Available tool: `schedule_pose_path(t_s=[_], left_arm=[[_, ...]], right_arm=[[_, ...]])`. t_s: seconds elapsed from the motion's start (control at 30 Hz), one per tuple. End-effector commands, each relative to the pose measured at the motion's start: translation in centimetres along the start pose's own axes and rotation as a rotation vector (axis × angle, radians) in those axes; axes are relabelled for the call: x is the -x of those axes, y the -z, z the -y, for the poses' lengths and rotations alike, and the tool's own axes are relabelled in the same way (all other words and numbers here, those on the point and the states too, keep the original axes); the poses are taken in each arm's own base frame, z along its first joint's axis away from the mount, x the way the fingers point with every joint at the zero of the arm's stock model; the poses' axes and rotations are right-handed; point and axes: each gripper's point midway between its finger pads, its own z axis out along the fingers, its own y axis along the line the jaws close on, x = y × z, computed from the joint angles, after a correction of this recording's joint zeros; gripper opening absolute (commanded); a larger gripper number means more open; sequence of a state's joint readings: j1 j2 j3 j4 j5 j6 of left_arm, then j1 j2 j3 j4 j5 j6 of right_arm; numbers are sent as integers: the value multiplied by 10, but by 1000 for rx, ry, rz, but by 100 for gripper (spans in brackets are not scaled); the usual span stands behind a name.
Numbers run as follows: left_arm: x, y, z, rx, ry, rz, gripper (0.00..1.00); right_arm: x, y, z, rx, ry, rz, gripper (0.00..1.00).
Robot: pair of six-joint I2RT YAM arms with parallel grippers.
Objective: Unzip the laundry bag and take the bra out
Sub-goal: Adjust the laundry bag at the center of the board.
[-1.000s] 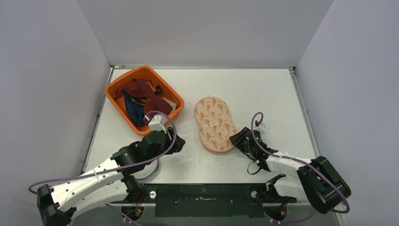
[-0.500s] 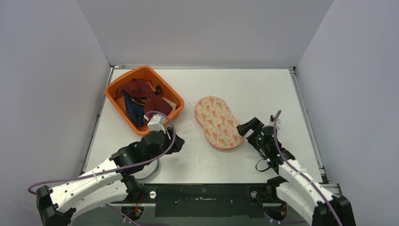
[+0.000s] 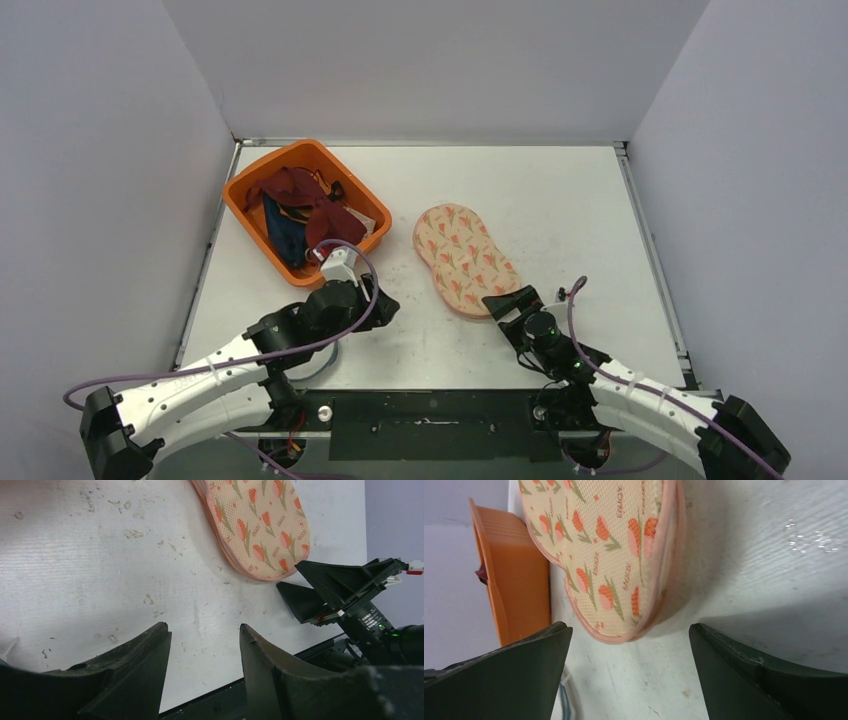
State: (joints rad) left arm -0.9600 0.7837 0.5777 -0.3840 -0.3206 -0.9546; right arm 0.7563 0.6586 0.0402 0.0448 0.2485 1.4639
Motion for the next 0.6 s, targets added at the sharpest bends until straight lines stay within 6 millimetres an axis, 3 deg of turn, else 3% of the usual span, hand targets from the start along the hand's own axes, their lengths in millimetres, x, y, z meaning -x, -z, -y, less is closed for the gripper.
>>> schedule_pose_path(t_s=[0.0, 0.1, 0.23, 0.33, 0.43, 0.57], left_arm=[[7, 0, 16, -59, 52, 22, 51], [7, 1, 13, -55, 66, 31, 51], [9, -2, 14, -55, 76, 43, 51], [9, -4, 15, -37, 53, 34, 51], [8, -10, 12, -20, 37, 37, 51], [1, -17, 11, -14, 28, 11, 51]], right_arm=[[6, -16, -13, 7, -81, 88, 93], [8, -26, -17, 25, -76, 119, 85], [3, -39, -28, 37, -33, 111, 52], [2, -46, -21, 3, 26, 98, 34], [16, -47, -8, -55, 118, 117, 27], [55, -45, 2, -135, 241, 170, 27]])
